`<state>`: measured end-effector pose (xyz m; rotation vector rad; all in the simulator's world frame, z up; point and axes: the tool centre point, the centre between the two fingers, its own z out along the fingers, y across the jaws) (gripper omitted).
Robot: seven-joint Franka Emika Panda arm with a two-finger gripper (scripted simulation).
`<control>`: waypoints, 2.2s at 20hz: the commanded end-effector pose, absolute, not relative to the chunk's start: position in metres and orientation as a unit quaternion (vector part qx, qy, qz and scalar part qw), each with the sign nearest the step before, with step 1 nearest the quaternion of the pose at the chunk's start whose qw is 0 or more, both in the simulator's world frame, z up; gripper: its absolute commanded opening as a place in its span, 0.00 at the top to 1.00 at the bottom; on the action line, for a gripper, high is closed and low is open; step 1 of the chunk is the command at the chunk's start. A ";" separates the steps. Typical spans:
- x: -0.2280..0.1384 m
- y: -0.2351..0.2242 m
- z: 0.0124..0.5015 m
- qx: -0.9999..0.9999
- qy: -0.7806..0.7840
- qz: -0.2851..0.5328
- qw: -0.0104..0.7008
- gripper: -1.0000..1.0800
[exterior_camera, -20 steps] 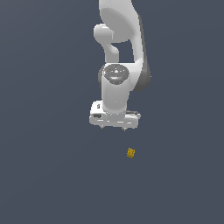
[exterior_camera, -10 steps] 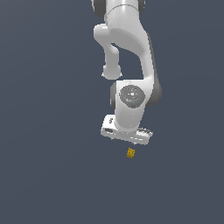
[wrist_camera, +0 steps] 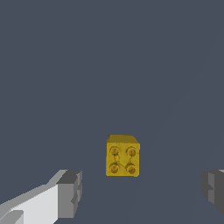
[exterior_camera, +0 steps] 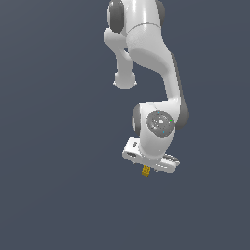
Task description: Pick up the object and move it to a goal position.
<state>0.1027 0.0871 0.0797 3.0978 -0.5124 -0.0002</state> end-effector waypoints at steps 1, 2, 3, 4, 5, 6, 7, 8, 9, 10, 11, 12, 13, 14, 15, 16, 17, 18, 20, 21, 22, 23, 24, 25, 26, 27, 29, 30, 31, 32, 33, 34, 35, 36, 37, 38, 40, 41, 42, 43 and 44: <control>0.106 0.092 0.075 0.985 -0.170 0.000 0.000 0.04; 0.107 0.093 0.074 0.985 -0.172 0.000 0.000 0.04; 0.107 0.094 0.073 0.985 -0.173 0.000 0.000 0.04; 0.108 0.095 0.073 0.985 -0.174 0.000 0.000 0.04; 0.108 0.095 0.072 0.985 -0.175 0.000 0.000 0.04; 0.108 0.096 0.072 0.985 -0.175 0.000 0.000 0.04; 0.107 0.095 0.073 0.985 -0.174 0.000 0.000 0.04; 0.107 0.095 0.072 0.985 -0.174 0.000 0.000 0.04; 0.107 0.095 0.071 0.985 -0.174 0.000 0.000 0.04; 0.107 0.095 0.069 0.985 -0.174 0.000 0.000 0.04; 0.107 0.095 0.066 0.985 -0.174 0.000 0.000 0.04; 0.107 0.095 0.063 0.985 -0.174 0.000 0.000 0.04; 0.107 0.095 0.059 0.985 -0.174 0.000 0.000 0.04; 0.107 0.095 0.054 0.985 -0.174 0.000 0.000 0.04; 0.107 0.095 0.048 0.985 -0.174 0.000 0.000 0.04; 0.107 0.095 0.042 0.985 -0.175 0.000 0.000 0.04; 0.106 0.095 0.037 0.985 -0.175 0.000 0.000 0.04; 0.106 0.095 0.032 0.985 -0.175 0.000 0.000 0.04; 0.106 0.095 0.025 0.985 -0.175 0.000 0.000 0.04; 0.106 0.096 0.023 0.985 -0.175 0.000 0.000 0.04; 0.107 0.096 0.021 0.985 -0.175 0.000 0.000 0.04; 0.107 0.096 0.021 0.985 -0.175 0.000 0.000 0.04; 0.107 0.096 0.021 0.985 -0.175 0.000 0.000 0.04; 0.108 0.096 0.022 0.985 -0.175 0.000 0.000 0.04; 0.108 0.096 0.022 0.985 -0.175 0.000 0.000 0.04; 0.108 0.096 0.022 0.985 -0.175 0.000 0.000 1.00; 0.108 0.096 0.022 0.985 -0.175 0.000 0.000 1.00; 0.108 0.096 0.022 0.985 -0.175 0.000 0.000 1.00; 0.108 0.096 0.022 0.985 -0.175 0.000 0.000 1.00; 0.108 0.096 0.022 0.985 -0.175 0.000 0.000 1.00; 0.108 0.096 0.022 0.985 -0.175 0.000 0.000 1.00; 0.108 0.096 0.022 0.985 -0.175 0.000 0.000 1.00; 0.108 0.096 0.022 0.985 -0.175 0.000 0.000 1.00; 0.108 0.096 0.022 0.985 -0.175 0.000 0.000 1.00; 0.108 0.096 0.022 0.985 -0.175 0.000 0.000 1.00; 0.108 0.096 0.022 0.985 -0.175 0.000 0.000 1.00; 0.108 0.097 0.025 0.985 -0.175 0.000 0.000 1.00; 0.108 0.098 0.028 0.985 -0.175 0.000 0.000 1.00; 0.108 0.100 0.031 0.985 -0.175 0.000 0.000 1.00; 0.108 0.101 0.036 0.985 -0.175 0.000 0.000 1.00; 0.109 0.103 0.041 0.985 -0.175 0.000 0.000 1.00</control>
